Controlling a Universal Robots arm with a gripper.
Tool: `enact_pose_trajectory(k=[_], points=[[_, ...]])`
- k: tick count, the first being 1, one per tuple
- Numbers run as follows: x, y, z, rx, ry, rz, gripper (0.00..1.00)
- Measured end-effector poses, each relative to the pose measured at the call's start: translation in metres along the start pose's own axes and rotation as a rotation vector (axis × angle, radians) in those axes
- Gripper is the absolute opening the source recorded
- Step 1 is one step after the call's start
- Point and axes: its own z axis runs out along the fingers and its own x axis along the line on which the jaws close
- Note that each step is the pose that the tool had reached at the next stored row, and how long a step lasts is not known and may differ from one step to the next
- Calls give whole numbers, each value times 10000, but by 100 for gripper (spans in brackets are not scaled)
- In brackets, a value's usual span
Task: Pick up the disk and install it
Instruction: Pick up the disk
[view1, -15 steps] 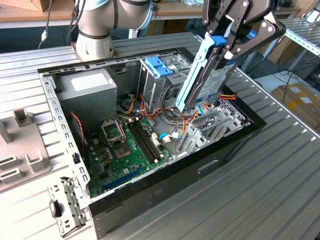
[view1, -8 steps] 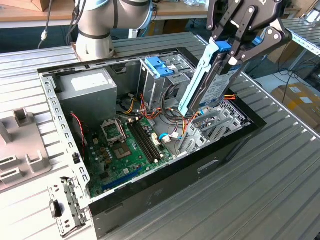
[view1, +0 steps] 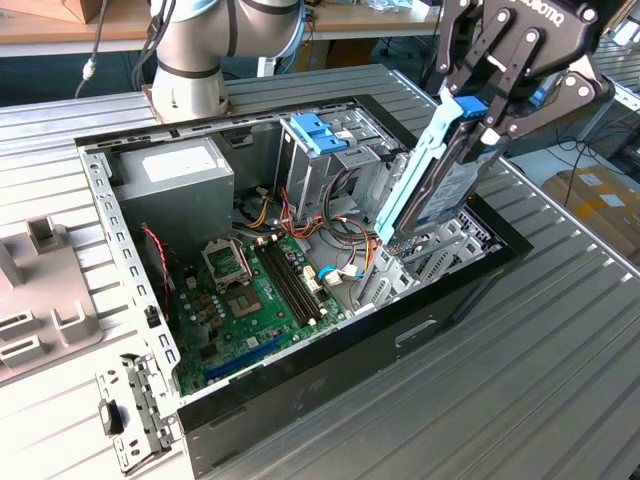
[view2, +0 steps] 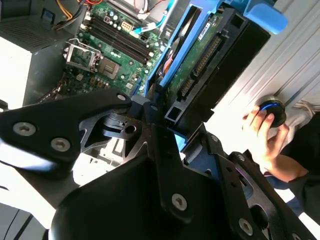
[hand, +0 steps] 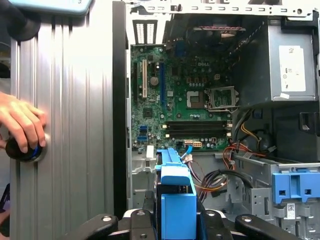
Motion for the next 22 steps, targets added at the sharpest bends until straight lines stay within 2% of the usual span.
enact_pose_trajectory(k=[3,6,15,18,22], points=[[28,-43,-1,-6,-1,1,36],[56,-127,-5,-21,-2,1,36],[72,-313,-15,-43,0,2,36],[74,-426,-19,-56,0,3,36],[72,-531,-23,-66,0,3,36]])
